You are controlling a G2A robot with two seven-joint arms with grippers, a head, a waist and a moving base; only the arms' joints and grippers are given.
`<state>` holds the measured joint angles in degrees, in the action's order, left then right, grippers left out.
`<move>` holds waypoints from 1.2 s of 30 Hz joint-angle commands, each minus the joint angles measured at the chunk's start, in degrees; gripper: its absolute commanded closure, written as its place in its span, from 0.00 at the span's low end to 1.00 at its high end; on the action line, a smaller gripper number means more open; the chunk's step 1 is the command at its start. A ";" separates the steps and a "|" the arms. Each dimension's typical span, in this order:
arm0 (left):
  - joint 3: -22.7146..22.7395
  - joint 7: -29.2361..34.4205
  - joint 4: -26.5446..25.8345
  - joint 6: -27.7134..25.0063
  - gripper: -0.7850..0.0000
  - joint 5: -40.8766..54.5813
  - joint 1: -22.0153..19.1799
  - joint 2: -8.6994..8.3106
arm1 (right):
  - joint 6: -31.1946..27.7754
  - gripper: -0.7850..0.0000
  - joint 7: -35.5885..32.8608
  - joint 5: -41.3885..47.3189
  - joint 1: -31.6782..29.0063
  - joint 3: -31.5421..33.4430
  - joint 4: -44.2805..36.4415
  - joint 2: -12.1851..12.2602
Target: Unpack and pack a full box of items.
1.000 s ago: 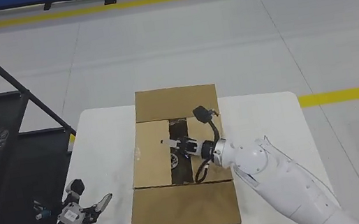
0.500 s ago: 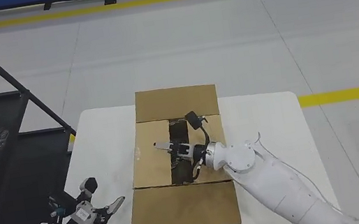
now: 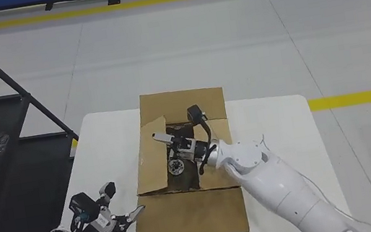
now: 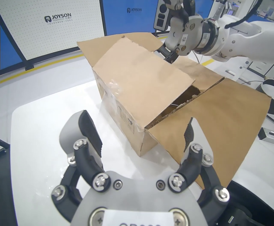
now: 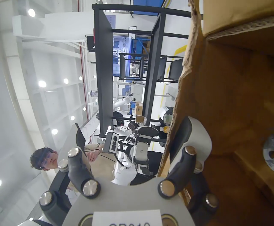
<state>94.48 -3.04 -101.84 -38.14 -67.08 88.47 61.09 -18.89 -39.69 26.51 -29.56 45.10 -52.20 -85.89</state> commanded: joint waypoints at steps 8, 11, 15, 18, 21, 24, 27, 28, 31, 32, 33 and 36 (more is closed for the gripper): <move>-3.82 3.79 -0.85 7.05 0.00 0.27 -2.62 0.55 | -1.33 0.00 1.63 -2.40 0.50 -1.33 -2.17 -1.48; -4.56 4.82 -0.82 9.69 0.00 2.17 -3.65 0.79 | -1.81 0.00 1.56 -2.72 0.71 -1.78 -2.41 -2.02; -4.83 5.51 -0.80 11.77 0.00 4.92 -4.47 1.01 | -3.64 0.00 0.27 -3.22 0.92 -2.45 -2.66 -2.70; -4.38 5.54 -0.57 12.42 0.00 6.95 -4.61 1.08 | -4.41 0.00 -0.36 -3.31 1.09 -2.59 -2.29 -3.11; -3.39 5.22 -0.13 12.85 0.00 9.33 -4.25 1.12 | -4.99 0.00 -1.62 -3.40 1.29 -2.69 -2.00 -3.45; -1.93 5.02 0.13 13.04 0.00 11.46 -3.58 1.09 | -5.47 0.00 -2.47 -3.48 1.39 -2.46 -1.73 -3.67; -0.30 5.51 0.38 12.17 0.00 13.28 -3.10 0.96 | -5.56 0.00 -3.38 -3.81 1.37 -2.13 -1.61 -3.76; 0.25 5.70 0.45 11.82 0.00 13.59 -2.97 0.89 | -5.52 0.00 -3.69 -3.93 1.37 -1.96 -1.59 -3.76; 1.89 5.72 0.69 11.49 0.00 14.36 -2.44 0.77 | -5.53 0.00 -4.42 -4.56 1.22 -1.32 -1.55 -3.66; 2.49 5.64 0.96 11.47 0.00 14.93 -2.20 0.74 | -5.61 0.00 -4.59 -4.72 1.12 -0.97 -1.56 -3.58; 2.98 5.70 1.13 11.25 0.00 15.52 -1.95 0.71 | -5.65 0.00 -4.77 -4.93 1.00 -0.60 -1.60 -3.48; 4.83 5.97 2.10 10.33 0.00 17.78 -1.36 0.58 | -5.74 0.00 -5.38 -5.71 0.52 0.76 -1.92 -3.02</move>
<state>98.75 2.80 -100.10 -27.51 -50.04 86.96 61.71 -24.60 -44.89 21.03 -28.89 45.46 -53.99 -89.05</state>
